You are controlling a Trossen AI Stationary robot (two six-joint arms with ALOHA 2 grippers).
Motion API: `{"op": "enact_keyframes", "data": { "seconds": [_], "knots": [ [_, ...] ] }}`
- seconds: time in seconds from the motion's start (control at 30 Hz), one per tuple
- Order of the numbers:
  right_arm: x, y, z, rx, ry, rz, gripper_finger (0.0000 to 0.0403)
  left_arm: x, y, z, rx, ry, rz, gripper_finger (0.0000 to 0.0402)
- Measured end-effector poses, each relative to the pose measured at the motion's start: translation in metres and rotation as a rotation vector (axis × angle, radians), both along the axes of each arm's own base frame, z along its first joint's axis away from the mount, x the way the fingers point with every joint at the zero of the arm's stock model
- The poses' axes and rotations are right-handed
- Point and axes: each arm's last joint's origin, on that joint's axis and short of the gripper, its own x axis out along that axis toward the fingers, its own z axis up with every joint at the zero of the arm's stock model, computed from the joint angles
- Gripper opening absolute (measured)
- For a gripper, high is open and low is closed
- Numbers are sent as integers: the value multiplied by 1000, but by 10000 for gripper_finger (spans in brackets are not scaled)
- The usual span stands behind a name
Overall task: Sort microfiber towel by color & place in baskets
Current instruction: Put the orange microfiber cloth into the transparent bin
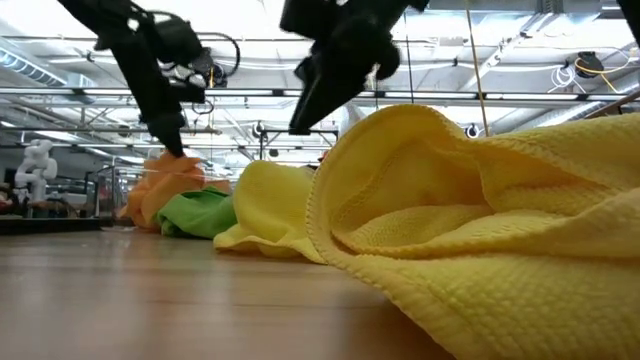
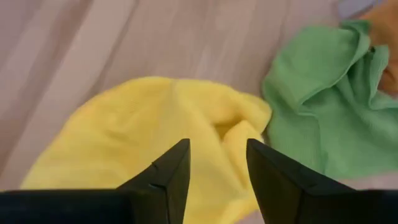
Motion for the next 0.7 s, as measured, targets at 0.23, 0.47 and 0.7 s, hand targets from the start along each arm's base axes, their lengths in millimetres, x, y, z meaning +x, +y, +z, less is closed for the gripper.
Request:
{"op": "enact_keyframes", "data": {
  "seconds": [0.23, 0.47, 0.7],
  "knots": [
    [-30, 3, 9, -2, 83, 1, 143, 9, 23, -33, -167, 57, -20, 5],
    [-59, 1, 12, 19, 73, -32, 143, 15, 39, -69, -322, 118, 18, 5],
    [-72, 0, 18, 30, -32, -37, 143, 18, 43, -74, -340, 100, 14, 31]
  ]
}}
